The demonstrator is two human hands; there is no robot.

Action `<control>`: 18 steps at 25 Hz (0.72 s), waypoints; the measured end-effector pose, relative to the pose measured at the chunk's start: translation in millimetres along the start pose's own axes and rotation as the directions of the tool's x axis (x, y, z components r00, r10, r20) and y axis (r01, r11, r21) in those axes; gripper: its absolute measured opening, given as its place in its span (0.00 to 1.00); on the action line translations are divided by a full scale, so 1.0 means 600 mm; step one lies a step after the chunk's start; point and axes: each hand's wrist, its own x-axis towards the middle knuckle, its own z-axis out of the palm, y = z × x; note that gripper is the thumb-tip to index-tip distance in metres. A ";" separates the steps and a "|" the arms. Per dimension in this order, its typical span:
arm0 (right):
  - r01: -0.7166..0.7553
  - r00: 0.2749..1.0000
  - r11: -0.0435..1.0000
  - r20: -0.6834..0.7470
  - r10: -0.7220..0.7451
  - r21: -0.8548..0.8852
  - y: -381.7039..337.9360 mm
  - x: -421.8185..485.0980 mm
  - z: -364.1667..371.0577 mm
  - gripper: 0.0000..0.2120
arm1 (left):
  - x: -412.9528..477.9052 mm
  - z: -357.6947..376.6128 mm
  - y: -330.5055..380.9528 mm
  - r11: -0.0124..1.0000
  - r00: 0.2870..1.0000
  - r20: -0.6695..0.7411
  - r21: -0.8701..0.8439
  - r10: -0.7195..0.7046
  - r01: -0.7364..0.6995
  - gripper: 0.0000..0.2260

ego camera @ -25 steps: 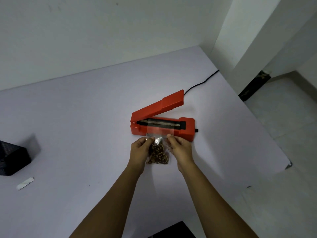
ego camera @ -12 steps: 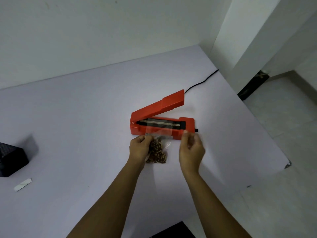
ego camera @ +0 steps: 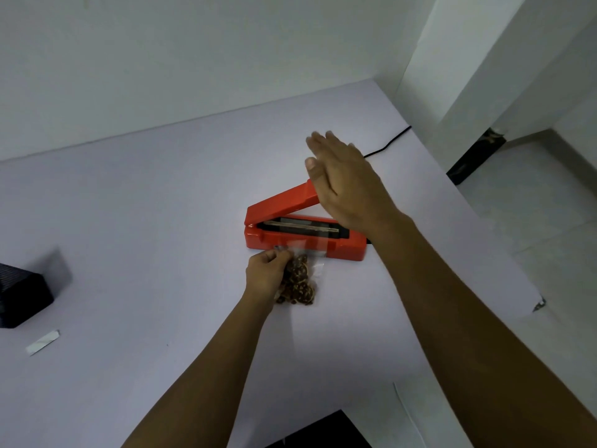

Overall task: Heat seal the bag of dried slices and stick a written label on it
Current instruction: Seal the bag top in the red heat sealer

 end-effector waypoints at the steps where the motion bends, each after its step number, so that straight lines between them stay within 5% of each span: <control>1: -0.006 1.000 0.999 0.019 0.007 -0.047 0.005 0.000 0.004 0.23 | 0.000 -0.001 0.001 1.000 1.000 0.003 0.002 0.000 0.000 0.10; 18: -0.126 0.988 0.987 0.073 0.134 -0.100 0.074 -0.037 0.044 0.21 | -0.001 -0.002 0.010 1.000 1.000 -0.009 -0.013 -0.021 0.020 0.08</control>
